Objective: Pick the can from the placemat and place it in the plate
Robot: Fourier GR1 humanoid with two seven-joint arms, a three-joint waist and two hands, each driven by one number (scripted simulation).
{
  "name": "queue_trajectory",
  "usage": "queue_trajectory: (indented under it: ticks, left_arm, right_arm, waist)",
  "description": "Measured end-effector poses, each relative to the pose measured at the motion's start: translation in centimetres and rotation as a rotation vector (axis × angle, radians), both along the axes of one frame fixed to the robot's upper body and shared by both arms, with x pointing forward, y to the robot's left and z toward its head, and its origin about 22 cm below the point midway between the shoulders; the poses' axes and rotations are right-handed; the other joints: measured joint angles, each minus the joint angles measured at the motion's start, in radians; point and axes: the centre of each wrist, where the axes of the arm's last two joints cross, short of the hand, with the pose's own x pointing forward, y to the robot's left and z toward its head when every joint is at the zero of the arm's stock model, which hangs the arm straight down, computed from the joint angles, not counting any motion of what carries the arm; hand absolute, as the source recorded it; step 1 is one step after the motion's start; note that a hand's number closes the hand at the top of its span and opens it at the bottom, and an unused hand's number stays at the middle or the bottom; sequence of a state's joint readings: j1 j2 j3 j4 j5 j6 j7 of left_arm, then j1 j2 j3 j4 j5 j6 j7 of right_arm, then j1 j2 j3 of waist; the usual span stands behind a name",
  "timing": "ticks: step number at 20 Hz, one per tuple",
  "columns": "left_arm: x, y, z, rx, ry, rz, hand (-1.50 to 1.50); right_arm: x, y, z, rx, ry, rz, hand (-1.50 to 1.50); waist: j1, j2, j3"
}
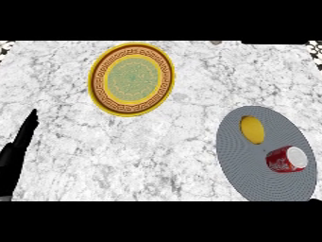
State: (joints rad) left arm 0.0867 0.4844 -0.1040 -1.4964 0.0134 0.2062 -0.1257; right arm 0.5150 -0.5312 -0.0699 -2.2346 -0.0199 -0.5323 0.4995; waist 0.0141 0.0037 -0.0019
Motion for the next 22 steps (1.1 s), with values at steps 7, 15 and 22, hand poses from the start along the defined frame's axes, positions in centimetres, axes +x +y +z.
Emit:
queue_trajectory:
  ticks: [7, 15, 22]
  left_arm:
    - [0.4, 0.6, -0.2, -0.001, 0.002, 0.005, 0.00]
    - [0.1, 0.7, -0.9, -0.007, 0.005, 0.009, 0.00]
    - [-0.6, 0.4, -0.8, -0.005, 0.000, 0.011, 0.00]
  right_arm:
    - [3.1, -1.7, 0.2, 0.008, 0.211, 0.098, -1.50]
    - [5.1, -2.9, -1.6, -0.036, 0.403, 0.219, -1.50]
    - [6.5, -3.8, -4.5, -0.031, 0.452, 0.283, -1.50]
  waist:
    - [-0.005, -0.001, 0.001]
    - [-0.010, -0.003, 0.002]
    - [-0.011, -0.004, 0.002]
